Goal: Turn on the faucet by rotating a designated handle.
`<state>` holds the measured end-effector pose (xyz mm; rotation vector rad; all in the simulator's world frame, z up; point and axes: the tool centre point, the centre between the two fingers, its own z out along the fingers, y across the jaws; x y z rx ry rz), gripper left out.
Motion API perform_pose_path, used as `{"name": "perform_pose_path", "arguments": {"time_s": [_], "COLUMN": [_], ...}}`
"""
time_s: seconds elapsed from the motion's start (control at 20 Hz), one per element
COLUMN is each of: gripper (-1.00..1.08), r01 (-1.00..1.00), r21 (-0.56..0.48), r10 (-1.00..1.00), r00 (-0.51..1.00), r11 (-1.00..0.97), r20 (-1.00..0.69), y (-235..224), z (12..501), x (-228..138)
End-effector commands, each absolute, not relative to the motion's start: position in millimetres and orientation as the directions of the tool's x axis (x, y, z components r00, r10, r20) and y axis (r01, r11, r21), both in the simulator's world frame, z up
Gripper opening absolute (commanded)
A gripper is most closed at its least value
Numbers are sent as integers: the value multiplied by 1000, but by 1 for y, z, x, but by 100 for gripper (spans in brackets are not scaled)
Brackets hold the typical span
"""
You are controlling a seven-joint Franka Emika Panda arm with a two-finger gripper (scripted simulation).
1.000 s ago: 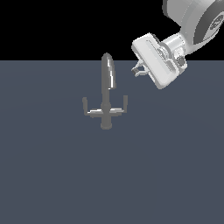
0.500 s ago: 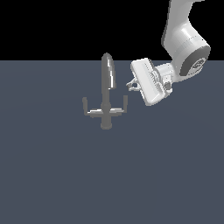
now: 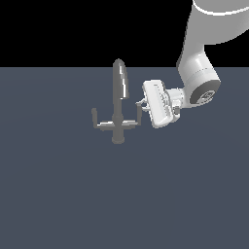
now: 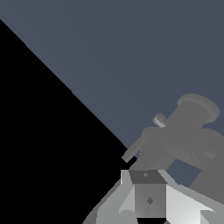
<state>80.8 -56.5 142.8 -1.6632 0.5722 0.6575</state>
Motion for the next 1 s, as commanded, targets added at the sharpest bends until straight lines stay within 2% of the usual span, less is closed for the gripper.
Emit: {"name": "perform_pose_path", "arguments": {"time_s": [0.0, 0.55, 0.95], "gripper": [-100, -100, -100], "r01": [-693, -701, -701], "r21": [-702, -698, -698], "r10": [-8, 0, 0], "r00": [713, 706, 706], "r11": [-163, -147, -147], "r20": [-701, -708, -708], "y": [-54, -50, -53], "z": [137, 131, 137], "x": [84, 87, 71]}}
